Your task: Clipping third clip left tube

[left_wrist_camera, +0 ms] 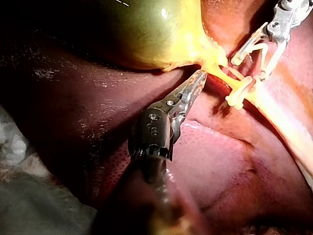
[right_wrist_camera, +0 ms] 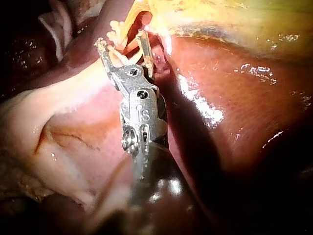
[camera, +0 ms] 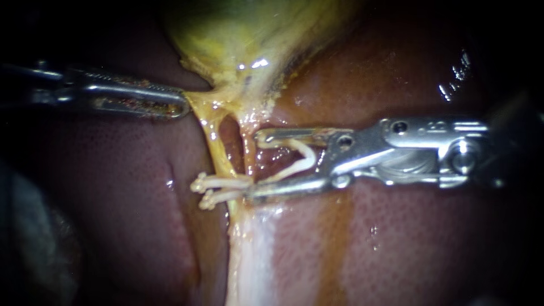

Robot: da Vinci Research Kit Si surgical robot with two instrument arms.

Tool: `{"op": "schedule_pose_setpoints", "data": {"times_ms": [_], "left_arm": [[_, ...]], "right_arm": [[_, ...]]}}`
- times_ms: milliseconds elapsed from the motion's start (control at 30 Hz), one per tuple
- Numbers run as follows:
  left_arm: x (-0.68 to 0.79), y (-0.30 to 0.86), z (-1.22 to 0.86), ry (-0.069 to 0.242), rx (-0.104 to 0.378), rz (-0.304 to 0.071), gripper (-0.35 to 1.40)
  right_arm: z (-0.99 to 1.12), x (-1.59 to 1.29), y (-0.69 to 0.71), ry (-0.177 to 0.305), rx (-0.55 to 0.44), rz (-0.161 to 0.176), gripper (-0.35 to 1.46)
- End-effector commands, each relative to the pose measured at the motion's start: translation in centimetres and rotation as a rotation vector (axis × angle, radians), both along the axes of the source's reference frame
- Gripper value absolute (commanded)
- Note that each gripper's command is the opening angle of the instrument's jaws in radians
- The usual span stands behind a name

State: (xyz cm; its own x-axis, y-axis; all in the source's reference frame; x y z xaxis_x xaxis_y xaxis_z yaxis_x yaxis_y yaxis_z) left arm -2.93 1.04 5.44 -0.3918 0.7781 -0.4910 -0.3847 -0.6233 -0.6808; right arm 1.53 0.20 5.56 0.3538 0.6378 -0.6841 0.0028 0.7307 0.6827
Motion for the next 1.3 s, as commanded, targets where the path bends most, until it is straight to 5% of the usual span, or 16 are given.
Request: {"op": "schedule_pose_setpoints", "data": {"times_ms": [33, 400, 567, 1033, 1300], "left_arm": [[0.0, 0.0, 0.0, 0.0, 0.0, 0.0, -0.35], [-0.01, -0.01, 0.01, 0.001, -0.001, -0.001, -0.35], [0.0, -0.01, 0.01, 0.0, -0.001, 0.0, -0.35], [-0.01, -0.01, 0.02, 0.0, -0.001, 0.0, -0.35], [-0.01, -0.01, 0.02, 0.0, -0.001, 0.0, -0.35]], "right_arm": [[0.03, 0.03, 0.0, 0.005, 0.016, 0.006, 0.49], [0.62, 0.17, -0.05, -0.017, 0.099, 0.041, 0.49], [0.73, 0.24, -0.01, -0.014, 0.106, 0.037, 0.49], [0.51, 0.87, -0.07, 0.141, 0.189, 0.063, 0.49], [0.22, 0.83, 0.24, 0.189, 0.222, 0.088, 0.49]]}}
